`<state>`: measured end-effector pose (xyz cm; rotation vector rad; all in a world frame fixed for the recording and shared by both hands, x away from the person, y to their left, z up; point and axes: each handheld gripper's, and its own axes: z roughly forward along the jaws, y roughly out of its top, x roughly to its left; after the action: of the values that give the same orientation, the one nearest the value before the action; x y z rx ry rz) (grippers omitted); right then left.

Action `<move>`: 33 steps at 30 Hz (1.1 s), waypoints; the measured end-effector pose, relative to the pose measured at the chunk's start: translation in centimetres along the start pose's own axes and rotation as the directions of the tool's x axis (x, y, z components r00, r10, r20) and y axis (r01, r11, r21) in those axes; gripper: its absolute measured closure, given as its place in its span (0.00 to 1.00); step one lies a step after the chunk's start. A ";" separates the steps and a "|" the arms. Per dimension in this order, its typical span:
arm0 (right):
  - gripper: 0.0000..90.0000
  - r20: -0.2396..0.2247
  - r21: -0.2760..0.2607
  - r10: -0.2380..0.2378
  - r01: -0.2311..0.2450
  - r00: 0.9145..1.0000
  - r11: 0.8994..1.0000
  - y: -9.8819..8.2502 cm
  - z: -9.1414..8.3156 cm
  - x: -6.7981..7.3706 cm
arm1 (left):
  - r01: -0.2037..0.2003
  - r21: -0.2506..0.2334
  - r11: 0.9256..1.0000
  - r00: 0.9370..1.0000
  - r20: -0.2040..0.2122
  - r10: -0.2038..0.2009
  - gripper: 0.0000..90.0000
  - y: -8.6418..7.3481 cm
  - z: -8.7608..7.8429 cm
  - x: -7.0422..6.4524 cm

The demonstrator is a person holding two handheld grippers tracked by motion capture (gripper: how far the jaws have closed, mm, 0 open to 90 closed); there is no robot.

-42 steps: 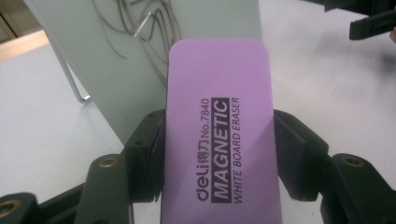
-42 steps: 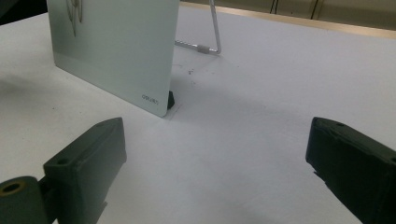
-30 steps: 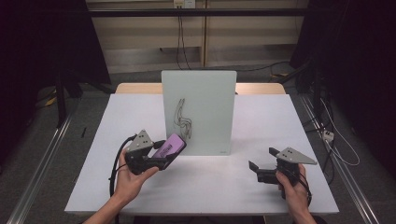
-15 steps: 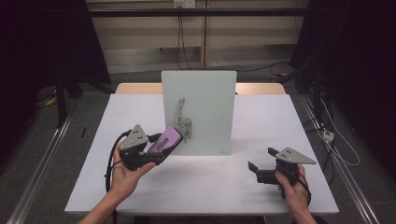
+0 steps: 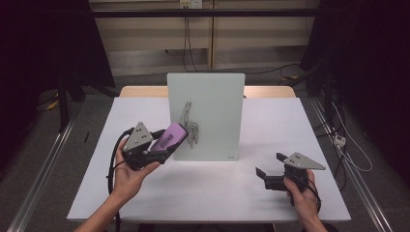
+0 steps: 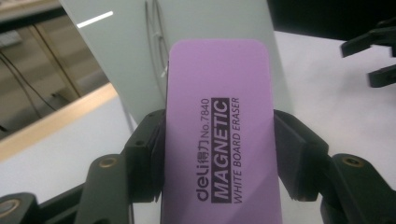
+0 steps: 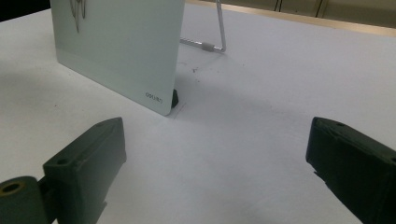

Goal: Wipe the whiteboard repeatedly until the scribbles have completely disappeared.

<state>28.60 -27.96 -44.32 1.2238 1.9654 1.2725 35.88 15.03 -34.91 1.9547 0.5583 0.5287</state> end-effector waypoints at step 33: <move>0.05 -0.004 -0.001 -0.013 0.013 1.000 1.000 0.1 0.0 0.2 | -0.132 -0.068 0.989 0.984 -0.130 0.123 0.46 6.1 2.5 2.5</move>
<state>28.52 -27.81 -44.25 1.2068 1.9721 1.2710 40.28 12.29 -30.08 1.9019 0.4858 0.7475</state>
